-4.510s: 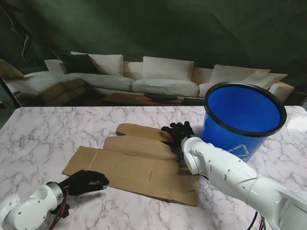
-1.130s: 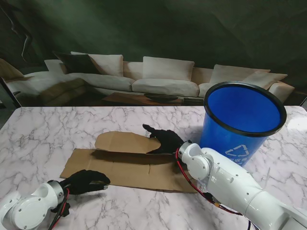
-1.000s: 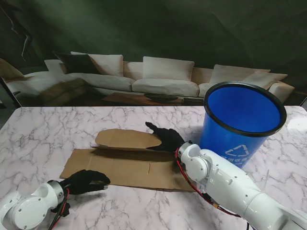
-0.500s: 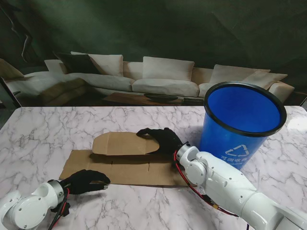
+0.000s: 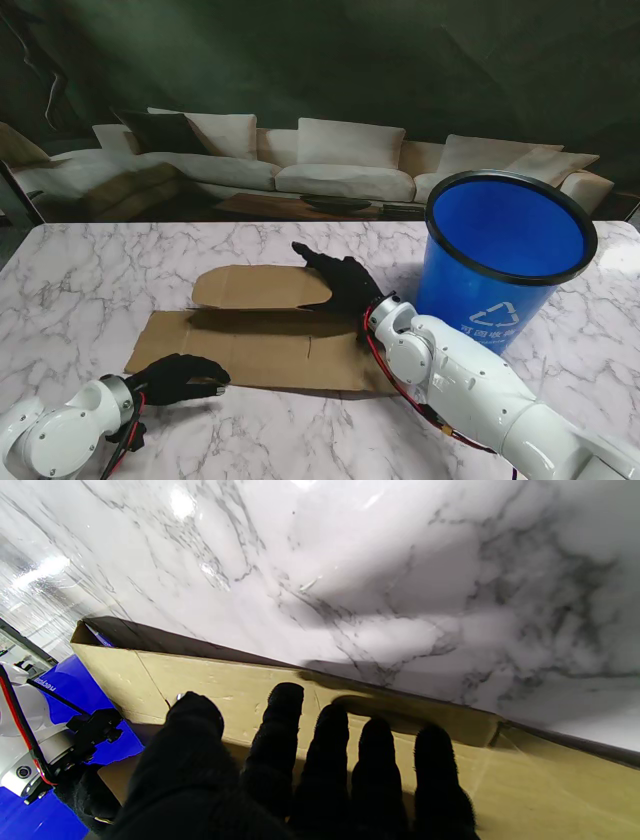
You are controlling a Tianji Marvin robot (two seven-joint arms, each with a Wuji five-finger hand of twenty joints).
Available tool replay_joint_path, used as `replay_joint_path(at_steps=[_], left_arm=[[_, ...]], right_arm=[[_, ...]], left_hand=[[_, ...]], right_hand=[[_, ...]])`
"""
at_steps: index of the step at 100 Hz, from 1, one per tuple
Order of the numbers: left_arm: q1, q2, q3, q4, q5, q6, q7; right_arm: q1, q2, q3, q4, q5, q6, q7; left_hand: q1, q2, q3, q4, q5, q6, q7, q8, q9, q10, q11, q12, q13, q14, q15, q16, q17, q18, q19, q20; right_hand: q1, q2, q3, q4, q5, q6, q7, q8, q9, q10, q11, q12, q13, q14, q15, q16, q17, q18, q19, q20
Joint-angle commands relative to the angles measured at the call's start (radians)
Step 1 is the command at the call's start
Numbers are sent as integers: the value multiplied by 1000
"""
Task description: Fold the flattened cardboard along its creases and drop it into the bin
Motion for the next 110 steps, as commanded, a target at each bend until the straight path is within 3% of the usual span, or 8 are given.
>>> replay_joint_path(at_steps=[1, 24, 42, 54, 65, 89, 99, 110], left_arm=[[16, -4, 19, 33, 6, 5, -35], [14, -3, 21, 34, 7, 5, -38], [14, -2, 21, 34, 12, 5, -41], [14, -2, 23, 34, 15, 6, -40], [14, -2, 23, 33, 17, 6, -42], [15, -2, 24, 33, 21, 7, -41], [15, -2, 24, 33, 22, 7, -41], [15, -2, 25, 33, 23, 6, -41]], right_arm=[[-8, -6, 0, -11, 1, 16, 0], [-13, -18, 5, -2, 17, 73, -22], [-13, -24, 11, 9, 27, 82, -37], [-10, -23, 13, 15, 30, 59, -32], [-4, -25, 10, 30, 33, 25, -33], [6, -35, 3, 56, 36, -11, -57], [3, -44, 10, 66, 49, -25, -78], [-2, -46, 17, 65, 47, -42, -97]], left_hand=[[24, 39, -26, -4, -19, -1, -7, -10, 14, 0, 1, 9, 61, 81, 79, 27, 5, 37, -8, -2], [28, 41, -27, -4, -17, 0, -6, -10, 14, -2, 1, 9, 63, 80, 80, 27, 5, 37, -9, -3], [34, 42, -26, -4, -17, 1, -6, -10, 15, -1, 2, 9, 63, 80, 79, 27, 6, 36, -10, -3], [42, 45, -25, -4, -17, 0, -6, -10, 16, -1, 3, 10, 64, 80, 80, 27, 5, 36, -10, -4], [45, 46, -26, -4, -16, 0, -5, -10, 16, -1, 3, 10, 63, 79, 79, 27, 6, 36, -10, -4], [58, 49, -25, -4, -16, 0, -4, -10, 17, -2, 4, 10, 64, 79, 80, 27, 5, 35, -11, -5], [64, 51, -24, -4, -16, 0, -4, -11, 17, -2, 5, 10, 65, 79, 80, 27, 5, 35, -11, -5], [69, 52, -23, -4, -16, 0, -4, -11, 17, -2, 5, 10, 65, 78, 80, 27, 6, 34, -11, -5]], right_hand=[[-160, 20, -114, -11, 24, 34, -24, -141, -33, 11, 13, -4, -24, 1, 20, -2, -23, 11, -17, 27], [-200, 9, -107, -10, 31, 60, -22, -203, -32, 23, 20, -1, -22, 15, 36, 6, -28, 19, -14, 36], [212, 225, -456, 51, 19, 17, -1, -54, -24, -7, 40, 5, -20, 1, 63, 8, -24, 21, -8, 52], [185, -34, 279, 33, 22, -29, -26, -98, -64, -61, 20, -2, -25, -25, 35, 1, -23, 9, -10, 38], [333, -122, 499, 49, 28, -105, -38, -215, -105, -109, -6, -15, -29, -47, 17, -2, -20, -14, -20, 30], [555, -84, 549, 13, 31, -117, -59, -237, -71, -167, -29, -24, 40, -87, -1, -9, 46, -90, 0, 14], [425, 80, 303, -15, 31, -76, -47, -225, 5, -167, -33, -21, 99, -92, -9, -13, 77, -107, 22, -4], [294, 62, 264, -14, 29, -83, -35, -215, 46, -168, -41, -20, 131, -91, -19, -14, 90, -87, 35, -11]])
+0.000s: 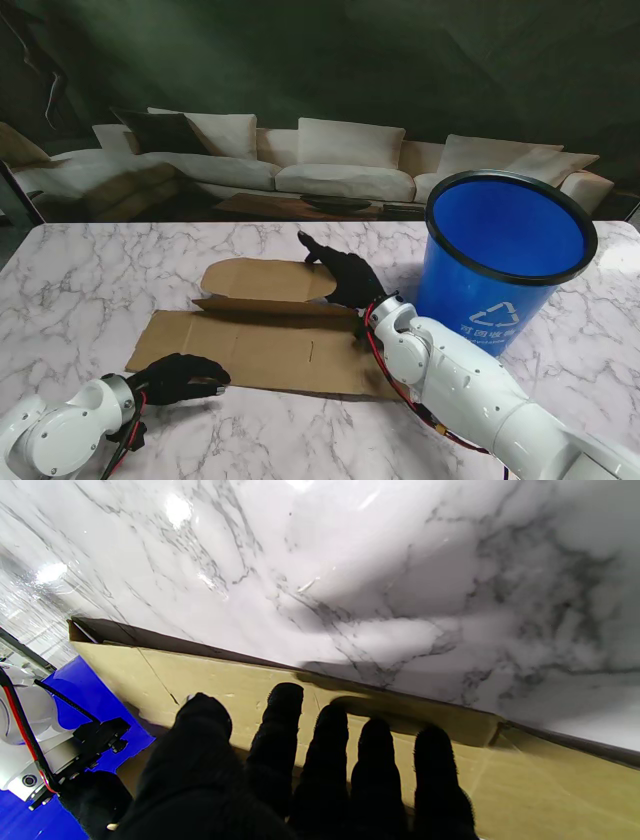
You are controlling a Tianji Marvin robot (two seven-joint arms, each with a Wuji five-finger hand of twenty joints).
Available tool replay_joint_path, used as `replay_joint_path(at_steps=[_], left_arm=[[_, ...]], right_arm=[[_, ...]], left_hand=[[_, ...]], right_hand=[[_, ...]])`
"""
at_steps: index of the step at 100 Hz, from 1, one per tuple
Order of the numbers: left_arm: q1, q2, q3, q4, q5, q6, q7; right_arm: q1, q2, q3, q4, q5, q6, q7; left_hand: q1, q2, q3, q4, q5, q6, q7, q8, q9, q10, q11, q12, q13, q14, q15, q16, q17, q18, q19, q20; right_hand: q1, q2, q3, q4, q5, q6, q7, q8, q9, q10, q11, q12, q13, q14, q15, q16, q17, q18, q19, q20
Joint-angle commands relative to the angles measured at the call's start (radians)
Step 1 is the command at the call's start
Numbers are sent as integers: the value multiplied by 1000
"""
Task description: Fold the flattened cardboard along its creases and drop it into the bin
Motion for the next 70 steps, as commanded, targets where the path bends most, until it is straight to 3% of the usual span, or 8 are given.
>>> replay_joint_path(at_steps=[1, 12, 21, 31, 38, 45, 55, 70], left_arm=[[20, -3, 19, 35, 7, 6, -35], [20, -2, 20, 35, 8, 6, -37], [19, -2, 20, 35, 9, 6, -39], [18, -1, 21, 34, 10, 7, -44], [17, -1, 22, 35, 10, 7, -44], [17, -1, 22, 35, 10, 7, -45], [17, -1, 23, 35, 9, 8, -45], [17, -1, 24, 35, 10, 9, -45]], right_arm=[[-8, -7, 4, -7, -4, -13, -8], [-16, -3, 14, -21, -13, -24, -16], [-24, 1, 23, -38, -19, -19, -17], [-28, 5, 29, -52, -23, 11, -12], [-34, 5, 37, -63, -11, 39, -2], [-29, 7, 33, -56, -18, 41, -4], [-25, 8, 30, -49, -29, 38, -10], [-27, 2, 37, -46, -13, 36, -15]], left_hand=[[23, 40, -22, -4, -16, 1, -4, -11, 17, -2, 5, 10, 67, 81, 81, 29, 8, 34, -5, -11], [24, 41, -24, -4, -15, 0, -3, -11, 16, -3, 6, 10, 66, 81, 81, 29, 9, 34, -5, -11], [23, 42, -25, -4, -16, 0, -3, -11, 16, -2, 6, 9, 66, 82, 81, 29, 8, 34, -5, -11], [25, 43, -25, -4, -16, -1, -3, -11, 17, -3, 6, 9, 66, 81, 81, 29, 9, 34, -5, -11], [26, 43, -25, -4, -16, 0, -3, -11, 17, -3, 6, 9, 66, 80, 81, 28, 8, 34, -5, -11], [27, 43, -24, -4, -16, -1, -3, -11, 17, -2, 6, 9, 66, 80, 81, 28, 8, 34, -5, -12], [29, 44, -24, -4, -15, 0, -3, -11, 17, -1, 6, 9, 67, 80, 81, 28, 8, 34, -5, -12], [30, 45, -25, -4, -15, 0, -2, -10, 17, -3, 7, 9, 66, 81, 81, 28, 7, 34, -5, -12]], right_hand=[[-125, 5, -29, -32, 1, -1, -1, 5, 41, -26, -4, 5, 38, -25, -17, -7, 6, -19, 28, -14], [-377, -102, -49, -57, 0, -27, 2, 8, 23, 10, 10, 17, 29, -13, -17, 2, 2, -10, 35, -17], [-418, -74, -287, -60, 0, 47, 7, 12, -40, 93, 58, 29, 2, 9, 3, 8, -15, 1, 36, -11], [-483, -21, -387, -39, 1, 102, 7, 12, -86, 145, 74, 31, -36, 39, 36, 18, -37, 12, 39, 1], [-377, 65, -263, -29, 1, 109, 11, 15, -70, 139, 87, 32, -27, 41, 62, 18, -23, 11, 49, 9], [-170, 28, -98, -27, 0, 39, 25, 29, -63, 110, 84, 30, -22, 32, 63, 13, -16, 10, 51, 9], [1, 13, -7, -26, -4, 0, 33, 56, -46, 76, 77, 28, -8, 20, 63, 12, -6, -5, 52, 6], [14, 47, -37, -31, -7, 23, 40, 100, 18, 36, 75, 30, 21, 10, 53, 9, 5, -5, 56, 1]])
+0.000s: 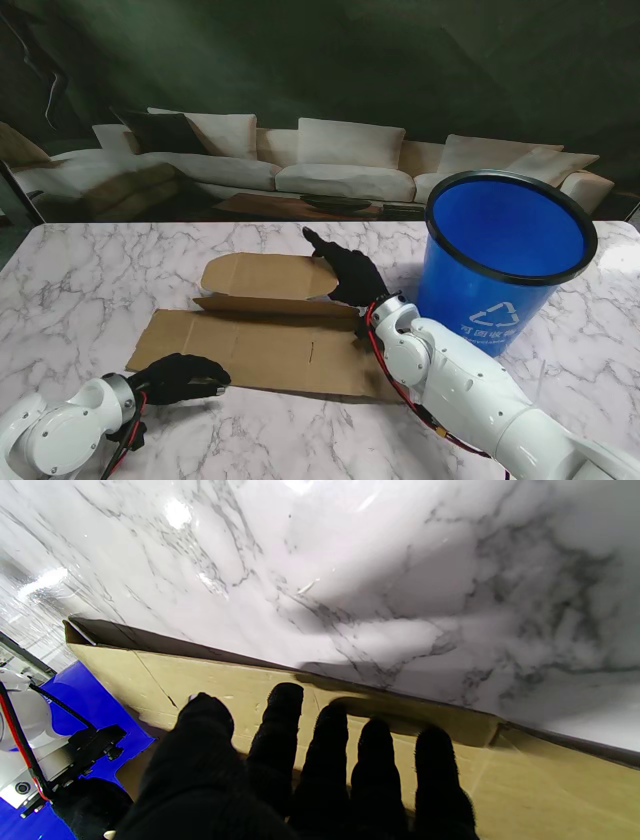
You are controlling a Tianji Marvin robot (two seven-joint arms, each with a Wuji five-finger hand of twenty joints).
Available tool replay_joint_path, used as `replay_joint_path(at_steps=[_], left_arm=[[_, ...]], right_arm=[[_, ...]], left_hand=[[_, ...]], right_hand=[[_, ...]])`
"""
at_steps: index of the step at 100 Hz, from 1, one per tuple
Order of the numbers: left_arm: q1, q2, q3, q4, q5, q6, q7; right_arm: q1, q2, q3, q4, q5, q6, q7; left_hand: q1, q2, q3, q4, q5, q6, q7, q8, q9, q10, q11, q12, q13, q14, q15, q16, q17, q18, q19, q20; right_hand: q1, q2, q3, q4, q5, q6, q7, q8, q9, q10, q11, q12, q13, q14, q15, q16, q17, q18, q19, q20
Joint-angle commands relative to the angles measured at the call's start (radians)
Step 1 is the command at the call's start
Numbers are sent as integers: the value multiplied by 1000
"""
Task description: Fold the flattened cardboard along its creases and drop it into the bin
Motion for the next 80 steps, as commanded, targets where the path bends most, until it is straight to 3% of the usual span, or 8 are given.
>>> replay_joint_path(at_steps=[1, 20, 31, 39, 57, 69, 77, 80], left_arm=[[21, -3, 20, 36, 7, 8, -38], [20, -3, 20, 36, 9, 10, -40], [18, -2, 21, 35, 10, 11, -47], [15, 0, 21, 34, 10, 10, -55], [4, 4, 19, 29, 14, 7, -80], [-2, 7, 20, 28, 13, 6, -92], [-4, 7, 22, 29, 13, 8, -96], [-5, 8, 22, 29, 13, 9, -98]], right_arm=[[0, -8, 4, 0, 10, -5, -3], [-16, 1, 26, -27, 20, -44, 20], [-43, 22, 52, -87, 32, -49, 91], [-51, 30, 61, -106, 25, -50, 101], [-62, 39, 79, -136, 23, -60, 121], [-62, 49, 86, -144, 20, -80, 151], [-69, 55, 93, -157, 24, -89, 171], [-73, 59, 95, -163, 23, -93, 182]], left_hand=[[20, 45, -24, -4, -15, 0, -2, -10, 18, -1, 12, 9, 73, 83, 81, 28, 9, 27, -4, -6], [19, 47, -25, -5, -16, 0, -2, -9, 17, -1, 12, 9, 73, 81, 81, 28, 10, 26, -4, -7], [21, 47, -25, -5, -16, -1, -2, -9, 15, -1, 11, 9, 71, 81, 80, 27, 9, 25, -5, -7], [24, 47, -24, -5, -16, -2, -1, -7, 16, -1, 12, 9, 72, 81, 80, 27, 9, 25, -7, -8], [22, 52, -26, -5, -21, 1, -4, -6, 7, 0, 8, 7, 68, 82, 78, 26, 8, 24, -9, -9], [22, 54, -26, -5, -23, -1, -7, -8, 4, 0, 7, 6, 65, 80, 75, 24, 7, 23, -11, -11], [21, 55, -26, -6, -23, 1, -7, -9, 6, 0, 8, 6, 65, 80, 75, 24, 7, 23, -13, -12], [22, 55, -26, -5, -22, 1, -7, -9, 5, -1, 7, 6, 65, 81, 75, 23, 7, 22, -13, -13]], right_hand=[[-23, 60, -16, -30, -8, -13, 13, 37, 45, -83, 13, 5, 28, -29, 8, 0, 5, -9, 17, 5], [-119, -19, 30, -30, -24, -97, 15, 266, 88, -150, -49, -8, -36, -39, -72, -24, -22, 15, -8, -13], [-318, -157, 34, -40, -18, -100, -17, 210, 3, -121, -91, -26, -146, -49, -167, -74, -68, 13, -58, -28], [-365, -155, -60, -47, -14, -56, -12, 142, -17, -94, -83, -25, -175, -53, -187, -95, -78, 10, -75, -30], [-352, -129, -30, -31, -13, -63, 11, 141, -9, -90, -76, -25, -185, -51, -189, -107, -78, 4, -82, -31], [-214, -97, 68, -39, -37, -136, 38, 443, -16, -120, -104, -36, -210, -57, -205, -120, -79, -6, -89, -36], [-186, -82, 69, -37, -29, -181, 145, 540, -14, -129, -112, -39, -221, -58, -211, -124, -84, -9, -92, -38], [-193, -78, 63, -37, -43, -191, 266, 496, -11, -127, -112, -37, -222, -58, -211, -125, -84, -9, -92, -38]])
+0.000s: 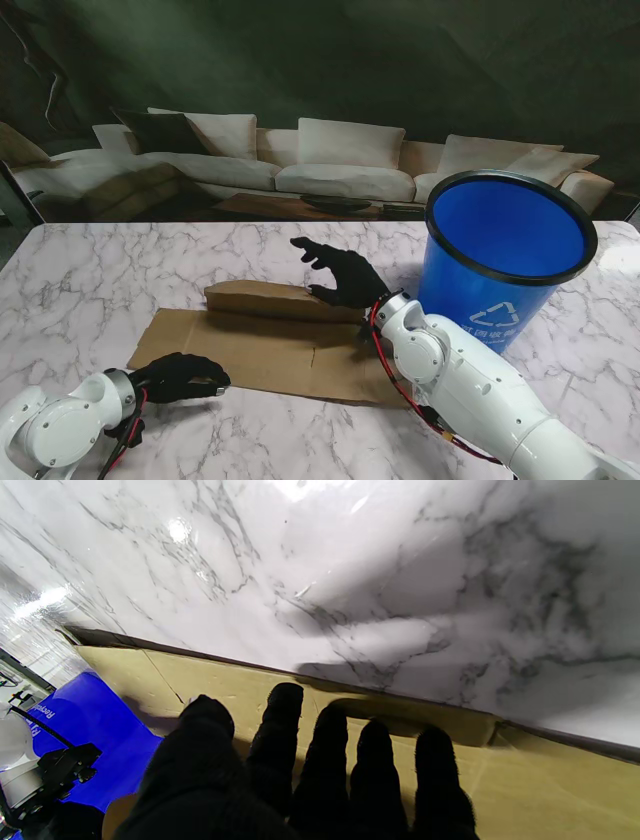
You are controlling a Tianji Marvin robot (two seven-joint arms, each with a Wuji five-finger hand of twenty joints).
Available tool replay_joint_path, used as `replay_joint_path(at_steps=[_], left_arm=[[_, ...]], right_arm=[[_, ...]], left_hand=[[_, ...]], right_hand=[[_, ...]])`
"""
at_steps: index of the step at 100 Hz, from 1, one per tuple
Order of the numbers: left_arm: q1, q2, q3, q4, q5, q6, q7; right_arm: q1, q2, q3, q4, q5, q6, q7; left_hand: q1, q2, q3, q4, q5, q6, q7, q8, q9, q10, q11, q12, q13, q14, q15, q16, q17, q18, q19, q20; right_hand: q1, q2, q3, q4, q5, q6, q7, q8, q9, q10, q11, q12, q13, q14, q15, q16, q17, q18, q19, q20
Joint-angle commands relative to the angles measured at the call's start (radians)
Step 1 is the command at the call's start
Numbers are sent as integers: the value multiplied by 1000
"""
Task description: Fold the flattened cardboard along its creases and drop it into the bin
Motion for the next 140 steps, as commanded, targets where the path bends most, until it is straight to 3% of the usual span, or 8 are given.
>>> replay_joint_path(at_steps=[1, 10, 26, 44, 58, 91, 111, 140], left_arm=[[17, 0, 19, 33, 6, 10, -40], [15, 1, 22, 34, 8, 13, -45], [16, 1, 20, 32, 10, 15, -46], [15, 1, 19, 32, 12, 14, -46], [15, 1, 20, 32, 13, 16, -46], [15, 1, 18, 33, 14, 14, -44], [17, 0, 17, 33, 15, 11, -41], [48, -2, -13, -9, 32, -21, -29]], right_arm=[[-11, 13, 5, -22, -2, -11, 21], [-27, 25, 14, -48, 19, -31, 79], [-63, 53, 31, -106, 82, -55, 213], [-95, 84, 40, -156, 142, -72, 343], [-104, 104, 34, -183, 175, -73, 427], [-118, 130, 9, -233, 223, 4, 544], [-123, 134, 3, -250, 222, 59, 568], [-85, 131, -61, -223, 242, 131, 604]], left_hand=[[21, 43, -26, -5, -22, 1, -7, -9, 13, 1, 10, 7, 69, 88, 99, 38, 8, 21, 1, -9], [23, 43, -26, -5, -23, 2, -7, -9, 13, 0, 10, 7, 68, 88, 98, 38, 8, 21, 0, -9], [27, 43, -25, -6, -23, 0, -5, -5, 13, 0, 10, 7, 69, 88, 99, 37, 8, 21, -1, -10], [30, 42, -25, -6, -24, -1, -3, 0, 14, 0, 11, 7, 68, 89, 99, 37, 8, 20, -3, -11], [33, 41, -24, -6, -23, -2, -2, 5, 14, -1, 11, 7, 68, 89, 99, 37, 8, 20, -4, -11], [33, 42, -25, -6, -24, 0, -4, 10, 14, -1, 12, 7, 69, 88, 99, 37, 8, 19, -6, -12], [29, 43, -27, -6, -23, 0, -5, 11, 14, 0, 12, 7, 69, 88, 100, 37, 9, 19, -6, -12], [22, 30, -28, -5, 2, -4, 8, 15, 28, 0, 17, 9, 81, 93, 107, 41, 17, 23, 4, -7]], right_hand=[[13, 33, 20, -17, -36, -65, 179, -25, -26, -27, -28, -9, -27, -32, -22, -21, -15, -21, -12, -13], [-16, 56, -6, -19, -54, -56, 458, -164, 21, 1, -41, -10, -9, -27, -23, -21, -7, -24, -11, -13], [-119, 135, -112, -11, 4, -24, 610, -257, 139, 45, -66, -18, 56, -3, -26, -12, 3, -4, -18, -16], [-296, 198, -280, -6, 17, 8, 594, -320, 154, 77, -114, -34, 36, 25, -68, -21, -27, 12, -61, -32], [-333, 217, -388, 5, -10, 26, 551, -354, 129, 95, -163, -55, 9, 39, -97, -29, -54, 26, -94, -39], [-316, 290, -528, 24, -79, 146, 359, -424, -63, 317, -171, -68, 185, 143, 276, 187, 125, 40, 176, 196], [-298, 303, -556, 28, -69, 179, 375, -345, 17, 327, -155, -64, 234, 172, 347, 172, 204, 46, 282, 215], [-267, 292, -553, 27, -44, 226, 527, -379, 112, 338, -164, -61, 217, 203, 167, 127, 193, 31, 225, 169]])
